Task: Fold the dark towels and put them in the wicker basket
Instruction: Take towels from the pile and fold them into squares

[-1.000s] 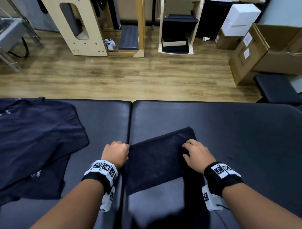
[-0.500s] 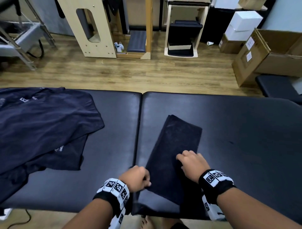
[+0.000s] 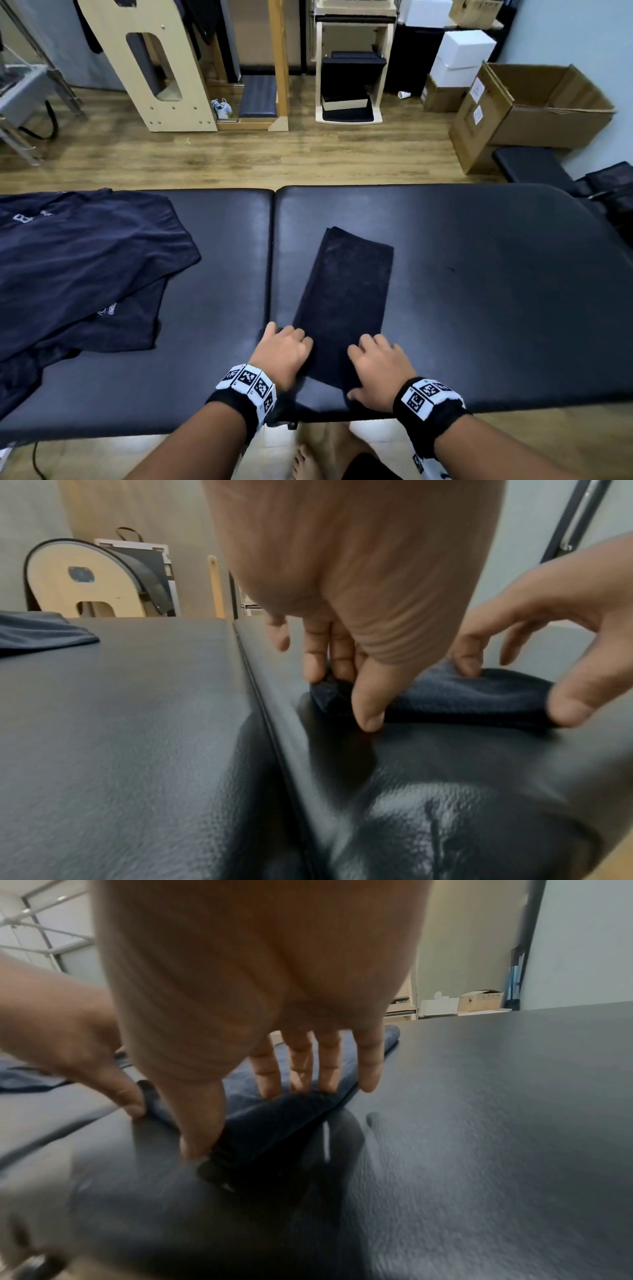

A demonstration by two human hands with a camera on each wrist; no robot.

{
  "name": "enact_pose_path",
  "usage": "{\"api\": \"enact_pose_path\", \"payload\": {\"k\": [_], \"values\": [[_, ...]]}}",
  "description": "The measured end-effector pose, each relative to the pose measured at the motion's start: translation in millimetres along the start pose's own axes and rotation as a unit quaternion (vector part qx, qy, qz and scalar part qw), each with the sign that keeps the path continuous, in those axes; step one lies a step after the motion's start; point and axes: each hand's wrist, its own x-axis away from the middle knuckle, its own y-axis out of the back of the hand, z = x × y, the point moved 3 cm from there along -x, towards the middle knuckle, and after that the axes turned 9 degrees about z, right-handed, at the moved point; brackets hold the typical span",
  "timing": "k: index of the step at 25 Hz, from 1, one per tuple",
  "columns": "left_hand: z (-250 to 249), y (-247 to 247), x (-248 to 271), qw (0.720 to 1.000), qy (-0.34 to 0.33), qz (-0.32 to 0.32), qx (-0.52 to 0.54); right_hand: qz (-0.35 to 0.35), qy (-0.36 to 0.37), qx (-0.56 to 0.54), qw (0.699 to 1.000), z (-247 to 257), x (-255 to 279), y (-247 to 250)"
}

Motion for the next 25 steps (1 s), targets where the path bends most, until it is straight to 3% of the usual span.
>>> {"api": "enact_pose_path", "payload": {"k": [2,6,13,18,22,25], "values": [[1.2,-8.0,-7.8,0.999,-0.007,-0.02,-0.033,0.03,-0.004,0.016,0.999,3.3,0.4,-6.8],[7.3,7.9,-15.8,1.0,-0.02,0.0,-0.02,-0.005,0.006,0.023,1.0,2.8,-5.2,7.5],[46.3,93.5,-52.9,0.975,0.027,-0.082,0.203,-0.128,-0.045,-0.114,0.984,-57.8,-20.3,78.7],[78.8,161.2,-120.4,0.947,0.056,-0.113,0.297,-0.181,-0.086,-0.171,0.965,-116.6,-58.9,130.6],[93.3,174.6,-168.8,0.917,0.084,-0.146,0.361,-0.167,-0.114,-0.223,0.954,-149.9,-98.6,148.6],[92.8,163.2,-183.5,0.907,0.113,-0.166,0.37,-0.109,-0.154,-0.252,0.949,-161.6,-118.7,139.8]]}}
